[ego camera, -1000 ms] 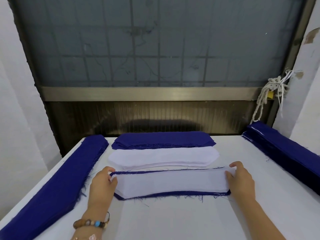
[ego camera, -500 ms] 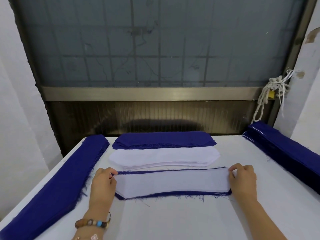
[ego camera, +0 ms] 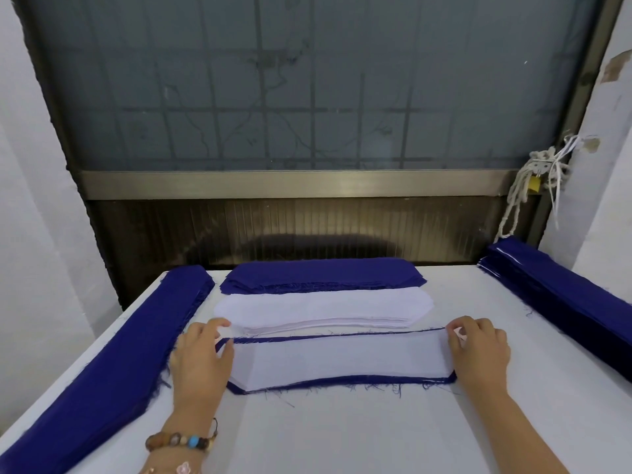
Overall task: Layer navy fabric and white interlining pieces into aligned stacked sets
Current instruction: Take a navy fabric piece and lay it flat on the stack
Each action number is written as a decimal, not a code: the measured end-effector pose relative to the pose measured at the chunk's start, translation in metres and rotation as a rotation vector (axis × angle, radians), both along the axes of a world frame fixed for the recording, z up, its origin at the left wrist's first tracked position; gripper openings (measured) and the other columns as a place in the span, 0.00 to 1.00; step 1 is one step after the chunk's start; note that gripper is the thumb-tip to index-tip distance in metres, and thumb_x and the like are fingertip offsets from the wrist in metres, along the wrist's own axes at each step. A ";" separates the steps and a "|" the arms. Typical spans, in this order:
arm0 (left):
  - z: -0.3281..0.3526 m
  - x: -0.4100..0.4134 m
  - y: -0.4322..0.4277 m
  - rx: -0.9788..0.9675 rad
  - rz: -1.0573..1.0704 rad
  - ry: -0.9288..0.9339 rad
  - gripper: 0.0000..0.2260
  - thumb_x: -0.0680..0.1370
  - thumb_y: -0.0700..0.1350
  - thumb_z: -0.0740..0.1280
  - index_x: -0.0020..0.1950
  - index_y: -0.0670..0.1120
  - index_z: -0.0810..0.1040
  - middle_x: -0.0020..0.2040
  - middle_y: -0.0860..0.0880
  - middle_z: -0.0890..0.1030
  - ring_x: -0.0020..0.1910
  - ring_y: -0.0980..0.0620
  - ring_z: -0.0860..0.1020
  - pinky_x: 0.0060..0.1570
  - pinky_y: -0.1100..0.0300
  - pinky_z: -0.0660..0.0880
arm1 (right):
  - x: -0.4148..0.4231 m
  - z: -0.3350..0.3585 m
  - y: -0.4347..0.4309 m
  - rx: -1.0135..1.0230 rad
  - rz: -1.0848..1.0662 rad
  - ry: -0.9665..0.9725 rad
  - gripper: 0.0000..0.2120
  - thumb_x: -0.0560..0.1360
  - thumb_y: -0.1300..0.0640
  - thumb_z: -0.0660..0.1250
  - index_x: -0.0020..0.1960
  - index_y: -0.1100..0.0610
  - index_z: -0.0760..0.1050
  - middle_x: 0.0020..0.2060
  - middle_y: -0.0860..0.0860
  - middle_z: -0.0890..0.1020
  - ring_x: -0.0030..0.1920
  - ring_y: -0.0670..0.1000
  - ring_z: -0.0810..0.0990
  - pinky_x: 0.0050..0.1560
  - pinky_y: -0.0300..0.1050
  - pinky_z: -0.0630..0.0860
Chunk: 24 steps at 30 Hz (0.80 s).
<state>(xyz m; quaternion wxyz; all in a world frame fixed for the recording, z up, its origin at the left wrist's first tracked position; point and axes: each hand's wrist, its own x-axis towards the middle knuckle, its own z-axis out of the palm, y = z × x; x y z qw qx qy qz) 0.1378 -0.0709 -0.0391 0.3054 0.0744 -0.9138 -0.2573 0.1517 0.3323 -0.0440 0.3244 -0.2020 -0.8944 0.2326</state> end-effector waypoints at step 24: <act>0.033 -0.039 0.020 -0.130 -0.107 -0.237 0.09 0.79 0.51 0.64 0.40 0.51 0.74 0.33 0.54 0.76 0.34 0.55 0.74 0.34 0.62 0.69 | -0.038 0.023 -0.017 -0.031 0.350 -0.093 0.11 0.81 0.55 0.59 0.42 0.55 0.75 0.39 0.49 0.79 0.37 0.46 0.76 0.39 0.38 0.71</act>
